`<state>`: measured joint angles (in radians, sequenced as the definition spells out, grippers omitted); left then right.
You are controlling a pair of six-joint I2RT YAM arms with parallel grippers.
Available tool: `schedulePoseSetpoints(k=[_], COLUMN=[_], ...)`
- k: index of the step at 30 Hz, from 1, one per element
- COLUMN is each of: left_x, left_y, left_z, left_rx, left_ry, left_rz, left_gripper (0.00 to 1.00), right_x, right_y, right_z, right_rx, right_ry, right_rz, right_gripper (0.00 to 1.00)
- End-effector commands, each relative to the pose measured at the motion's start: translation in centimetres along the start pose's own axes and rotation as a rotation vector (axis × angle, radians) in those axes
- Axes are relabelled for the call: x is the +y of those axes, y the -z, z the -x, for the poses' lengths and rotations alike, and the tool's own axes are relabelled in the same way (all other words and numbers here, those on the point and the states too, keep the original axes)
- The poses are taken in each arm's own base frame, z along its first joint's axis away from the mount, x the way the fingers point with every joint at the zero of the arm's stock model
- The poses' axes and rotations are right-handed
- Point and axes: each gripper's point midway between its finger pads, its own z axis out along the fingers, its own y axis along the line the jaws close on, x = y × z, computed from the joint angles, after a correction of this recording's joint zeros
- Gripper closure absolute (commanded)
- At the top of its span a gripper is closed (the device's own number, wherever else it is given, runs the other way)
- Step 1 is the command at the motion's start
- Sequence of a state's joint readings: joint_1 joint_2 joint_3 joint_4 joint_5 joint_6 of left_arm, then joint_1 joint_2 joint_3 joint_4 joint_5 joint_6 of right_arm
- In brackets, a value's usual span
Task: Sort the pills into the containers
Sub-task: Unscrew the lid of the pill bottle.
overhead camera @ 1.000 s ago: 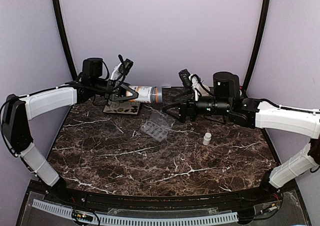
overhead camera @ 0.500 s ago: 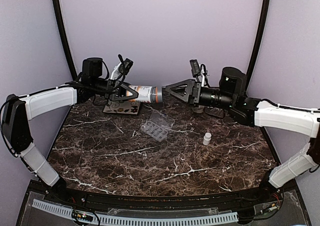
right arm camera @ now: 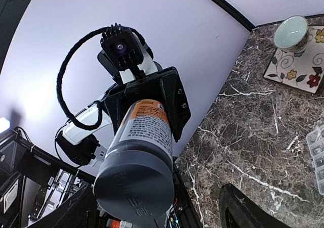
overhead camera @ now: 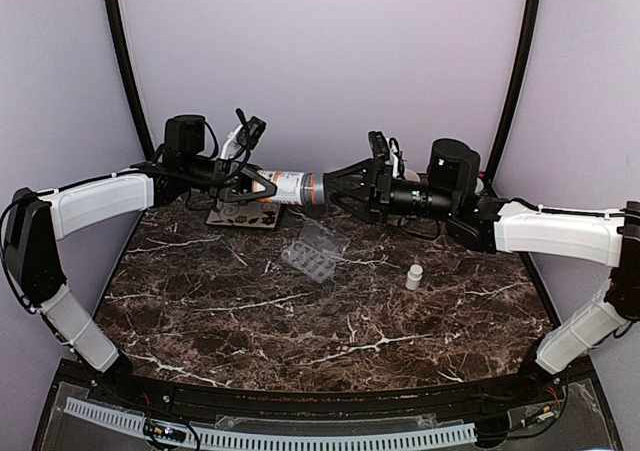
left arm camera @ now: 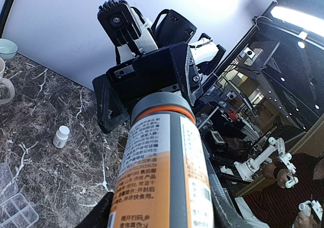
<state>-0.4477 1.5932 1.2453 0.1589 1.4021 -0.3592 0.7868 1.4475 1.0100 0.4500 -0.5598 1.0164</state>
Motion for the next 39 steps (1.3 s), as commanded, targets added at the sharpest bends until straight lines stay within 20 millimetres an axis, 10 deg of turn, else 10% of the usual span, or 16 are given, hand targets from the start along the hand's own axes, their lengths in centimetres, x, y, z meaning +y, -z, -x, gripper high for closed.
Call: schedulePoseSetpoints(k=[1, 26, 39], left_x=[-1.4, -1.1, -1.0], left_y=[0.0, 0.0, 0.0], left_z=[1.0, 1.2, 1.4], left_rx=[-0.002, -0.001, -0.002], left_ry=[-0.076, -0.075, -0.081], left_rz=[-0.018, -0.006, 0.008], left_gripper=[1.00, 1.00, 1.00], right_x=[2.3, 2.9, 2.6], right_y=[-0.1, -1.9, -3.0], right_z=[1.3, 1.0, 0.5], right_rx=[-0.023, 0.037, 0.069], right_ry=[0.016, 0.018, 0.069], right_rz=[0.075, 0.083, 0.024], right_gripper=[0.16, 0.19, 0.42])
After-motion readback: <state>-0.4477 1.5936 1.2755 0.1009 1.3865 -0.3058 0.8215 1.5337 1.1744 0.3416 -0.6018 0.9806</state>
